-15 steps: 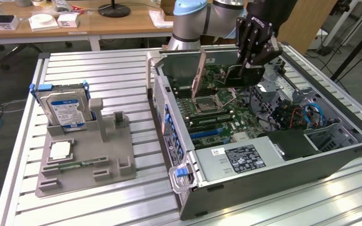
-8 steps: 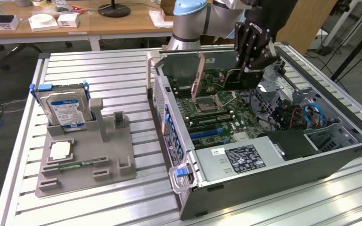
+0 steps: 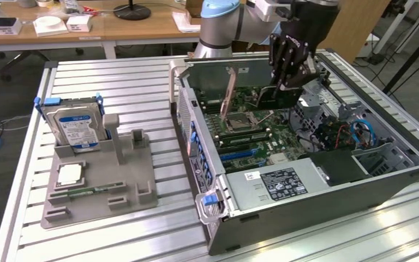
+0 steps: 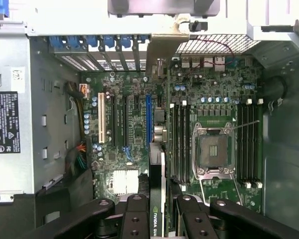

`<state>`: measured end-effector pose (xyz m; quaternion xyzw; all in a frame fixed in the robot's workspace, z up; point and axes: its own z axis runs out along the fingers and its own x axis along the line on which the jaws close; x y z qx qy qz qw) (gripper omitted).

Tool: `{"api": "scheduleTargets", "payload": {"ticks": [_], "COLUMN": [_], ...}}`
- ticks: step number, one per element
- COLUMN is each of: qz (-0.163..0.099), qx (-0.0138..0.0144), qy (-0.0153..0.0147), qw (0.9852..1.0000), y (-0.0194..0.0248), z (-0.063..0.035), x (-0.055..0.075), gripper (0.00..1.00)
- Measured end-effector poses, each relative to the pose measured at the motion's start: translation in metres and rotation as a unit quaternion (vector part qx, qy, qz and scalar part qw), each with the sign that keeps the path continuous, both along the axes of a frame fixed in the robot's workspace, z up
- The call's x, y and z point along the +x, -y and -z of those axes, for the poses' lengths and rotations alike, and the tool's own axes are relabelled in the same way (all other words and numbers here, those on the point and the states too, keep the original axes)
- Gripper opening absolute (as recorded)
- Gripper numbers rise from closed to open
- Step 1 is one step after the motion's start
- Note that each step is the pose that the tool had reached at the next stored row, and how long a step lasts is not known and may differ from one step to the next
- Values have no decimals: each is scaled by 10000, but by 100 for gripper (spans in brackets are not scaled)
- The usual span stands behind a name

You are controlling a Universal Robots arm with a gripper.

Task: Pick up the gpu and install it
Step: 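Insert the gpu into the slot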

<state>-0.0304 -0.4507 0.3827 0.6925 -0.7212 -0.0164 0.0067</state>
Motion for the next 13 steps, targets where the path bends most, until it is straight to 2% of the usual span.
{"api": "scheduleTargets", "payload": {"ticks": [13], "qz": [6], "qx": [0], "qy": [0], "qw": [10000], "y": [0], "z": [237], "x": [0], "gripper": [26]}}
